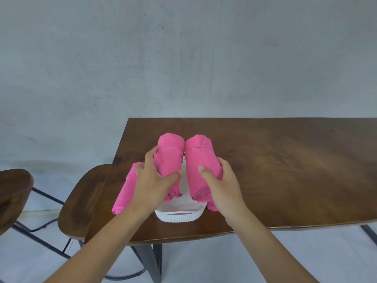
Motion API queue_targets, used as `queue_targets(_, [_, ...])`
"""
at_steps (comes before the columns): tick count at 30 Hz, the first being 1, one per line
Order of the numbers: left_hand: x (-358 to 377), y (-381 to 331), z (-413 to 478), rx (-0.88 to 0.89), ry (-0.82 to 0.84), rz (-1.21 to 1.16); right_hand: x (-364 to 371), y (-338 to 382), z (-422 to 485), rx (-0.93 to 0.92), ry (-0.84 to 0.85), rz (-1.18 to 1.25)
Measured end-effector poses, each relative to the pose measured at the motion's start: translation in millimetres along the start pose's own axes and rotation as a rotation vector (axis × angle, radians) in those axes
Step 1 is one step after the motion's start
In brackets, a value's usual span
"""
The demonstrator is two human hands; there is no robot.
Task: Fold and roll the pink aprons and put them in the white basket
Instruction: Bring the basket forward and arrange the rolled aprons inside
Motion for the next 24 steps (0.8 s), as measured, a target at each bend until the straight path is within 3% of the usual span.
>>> queue_targets(7, [0.6,14.9,-1.6,-0.002,0.058,-0.092,29.1,-8.6,-2.9,0.006,-0.038,-0.100])
queue_targets(18, [12.3,17.8,6.4,0.016,-0.023,0.371,40.9,-11.3,-0.4,-0.043,-0.020,-0.456])
queue_targets(24, [19.0,24.3,15.1,-0.027,-0.029,0.366,48.4,-9.9,6.8,-0.034,0.106,-0.710])
Point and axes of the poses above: each hand's wrist, its own z-axis towards the middle knuckle, its own x-axis out of the palm, y = z × x, the point moved 2 cm from there along z, towards the middle knuckle, and after that the axes turned 7 degrees about -x, right-handed, at the moved point
